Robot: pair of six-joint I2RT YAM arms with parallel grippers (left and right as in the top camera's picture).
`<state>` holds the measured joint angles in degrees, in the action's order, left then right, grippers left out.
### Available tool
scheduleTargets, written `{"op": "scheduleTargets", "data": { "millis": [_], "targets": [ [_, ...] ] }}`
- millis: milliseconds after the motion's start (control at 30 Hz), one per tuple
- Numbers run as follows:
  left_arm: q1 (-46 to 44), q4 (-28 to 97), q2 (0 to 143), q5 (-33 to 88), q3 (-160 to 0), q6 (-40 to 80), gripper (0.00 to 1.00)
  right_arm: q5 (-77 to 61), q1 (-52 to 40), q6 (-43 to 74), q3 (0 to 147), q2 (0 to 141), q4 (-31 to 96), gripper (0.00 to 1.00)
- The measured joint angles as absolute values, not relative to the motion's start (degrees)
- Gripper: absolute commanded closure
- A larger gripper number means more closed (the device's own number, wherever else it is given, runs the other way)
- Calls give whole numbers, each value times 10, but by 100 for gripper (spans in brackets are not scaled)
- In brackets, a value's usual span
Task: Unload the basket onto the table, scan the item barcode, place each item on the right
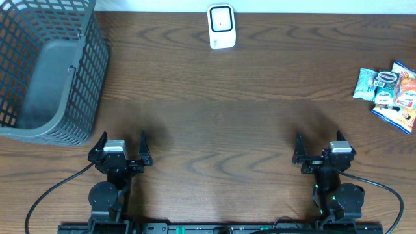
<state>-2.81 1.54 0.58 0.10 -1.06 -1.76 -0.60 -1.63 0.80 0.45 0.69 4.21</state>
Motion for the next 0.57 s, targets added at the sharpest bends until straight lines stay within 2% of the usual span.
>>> {"op": "scheduleTargets", "data": {
  "millis": [567],
  "targets": [
    [-28, 15, 6, 1, -11, -18, 2, -6, -16, 8, 4, 7, 42, 1]
  ]
}}
